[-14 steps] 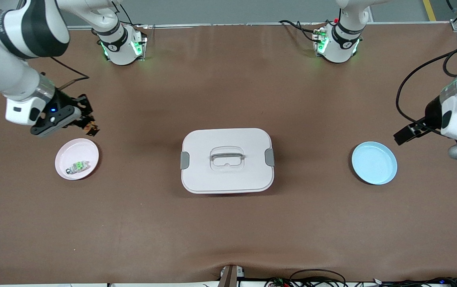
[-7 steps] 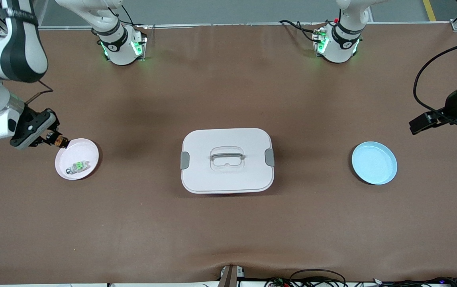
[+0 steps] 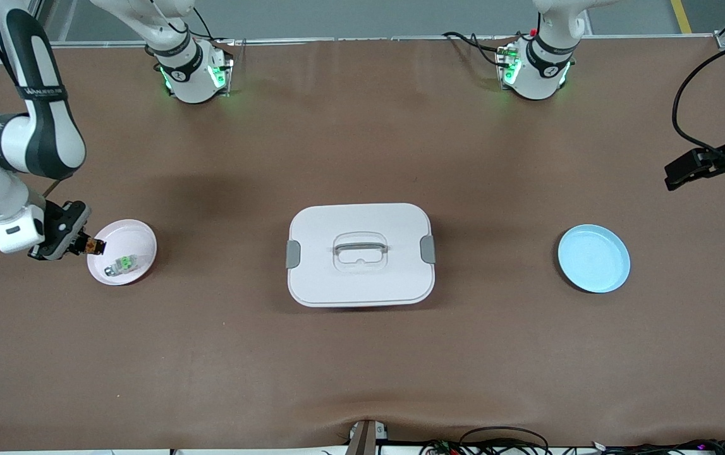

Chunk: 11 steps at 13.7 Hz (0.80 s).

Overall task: Transfer orange switch to right arm and place
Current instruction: 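Move the right gripper with the switch over the white plate, then lower the orange switch onto the white plate beside the green switch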

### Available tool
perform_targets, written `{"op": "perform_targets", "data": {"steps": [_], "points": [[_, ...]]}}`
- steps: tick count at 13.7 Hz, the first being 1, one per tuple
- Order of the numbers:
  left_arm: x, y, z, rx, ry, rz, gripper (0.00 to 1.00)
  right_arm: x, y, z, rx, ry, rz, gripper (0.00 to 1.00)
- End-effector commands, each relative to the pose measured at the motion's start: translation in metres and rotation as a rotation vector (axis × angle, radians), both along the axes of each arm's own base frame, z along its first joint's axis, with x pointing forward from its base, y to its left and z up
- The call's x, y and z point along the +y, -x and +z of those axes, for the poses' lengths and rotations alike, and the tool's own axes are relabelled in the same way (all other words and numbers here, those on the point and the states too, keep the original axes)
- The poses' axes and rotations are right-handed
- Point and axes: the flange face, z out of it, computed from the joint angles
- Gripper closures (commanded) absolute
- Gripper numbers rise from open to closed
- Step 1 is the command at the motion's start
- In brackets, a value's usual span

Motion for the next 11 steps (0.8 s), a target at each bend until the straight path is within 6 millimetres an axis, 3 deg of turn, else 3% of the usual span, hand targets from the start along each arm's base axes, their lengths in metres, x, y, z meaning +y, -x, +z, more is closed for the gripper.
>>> {"op": "perform_targets", "data": {"steps": [1,11], "points": [[0.012,0.022,0.007,0.009,0.037,-0.032,0.00,-0.011,0.009,-0.028,0.009,0.021,0.043,0.92],[0.022,0.051,0.011,0.008,0.041,-0.092,0.00,-0.024,0.039,-0.075,-0.001,0.047,0.131,0.92]]}}
